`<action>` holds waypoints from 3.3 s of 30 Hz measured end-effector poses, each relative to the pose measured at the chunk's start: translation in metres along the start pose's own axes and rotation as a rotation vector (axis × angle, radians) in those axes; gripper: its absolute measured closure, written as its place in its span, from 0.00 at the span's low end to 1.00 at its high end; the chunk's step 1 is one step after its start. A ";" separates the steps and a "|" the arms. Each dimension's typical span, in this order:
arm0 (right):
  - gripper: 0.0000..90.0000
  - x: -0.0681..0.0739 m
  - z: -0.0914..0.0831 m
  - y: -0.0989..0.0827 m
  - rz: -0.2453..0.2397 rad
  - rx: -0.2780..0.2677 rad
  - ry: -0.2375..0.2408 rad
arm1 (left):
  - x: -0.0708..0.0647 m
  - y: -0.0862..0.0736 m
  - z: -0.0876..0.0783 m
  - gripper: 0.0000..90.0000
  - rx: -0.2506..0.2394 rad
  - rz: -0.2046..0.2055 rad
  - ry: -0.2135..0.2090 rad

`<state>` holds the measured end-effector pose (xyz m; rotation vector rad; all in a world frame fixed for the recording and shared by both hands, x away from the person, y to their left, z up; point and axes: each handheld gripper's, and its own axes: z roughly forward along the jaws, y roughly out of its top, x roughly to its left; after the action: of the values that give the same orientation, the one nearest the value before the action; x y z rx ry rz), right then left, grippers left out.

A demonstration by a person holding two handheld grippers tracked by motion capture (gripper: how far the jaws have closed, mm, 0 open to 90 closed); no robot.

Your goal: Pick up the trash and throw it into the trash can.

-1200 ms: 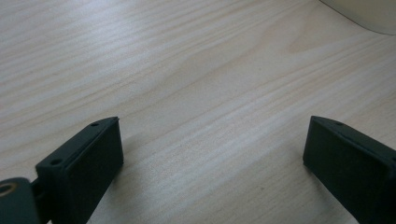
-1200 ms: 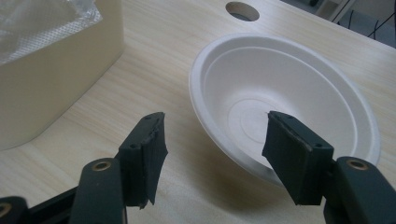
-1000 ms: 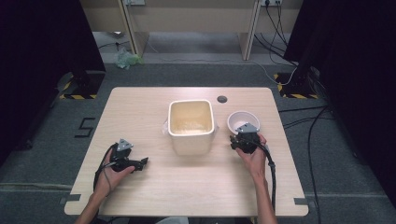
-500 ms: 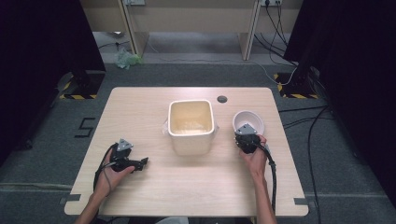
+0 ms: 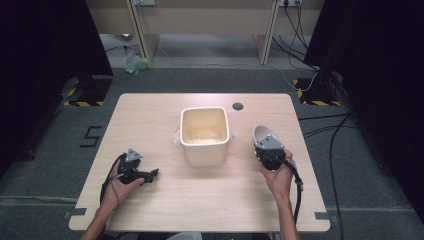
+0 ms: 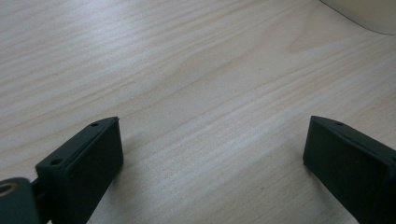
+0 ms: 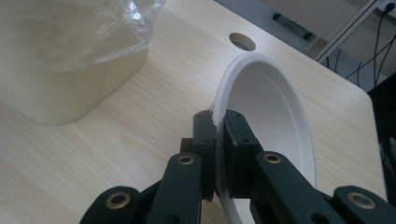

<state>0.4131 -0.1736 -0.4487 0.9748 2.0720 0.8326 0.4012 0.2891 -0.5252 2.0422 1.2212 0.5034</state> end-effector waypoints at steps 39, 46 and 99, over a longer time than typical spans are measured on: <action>0.94 0.021 -0.072 0.092 -0.128 -0.190 0.030 | 0.000 0.000 0.000 0.04 -0.004 -0.005 0.001; 0.94 0.027 -0.074 0.110 -0.156 -0.220 0.039 | 0.000 0.000 0.000 0.05 0.002 -0.001 -0.002; 0.94 0.095 -0.030 0.156 -0.258 -0.226 0.213 | 0.000 0.000 0.000 0.05 -0.003 0.001 0.001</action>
<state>0.4025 -0.0236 -0.3412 0.5031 2.1644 1.0408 0.4013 0.2893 -0.5253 2.0409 1.2191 0.5063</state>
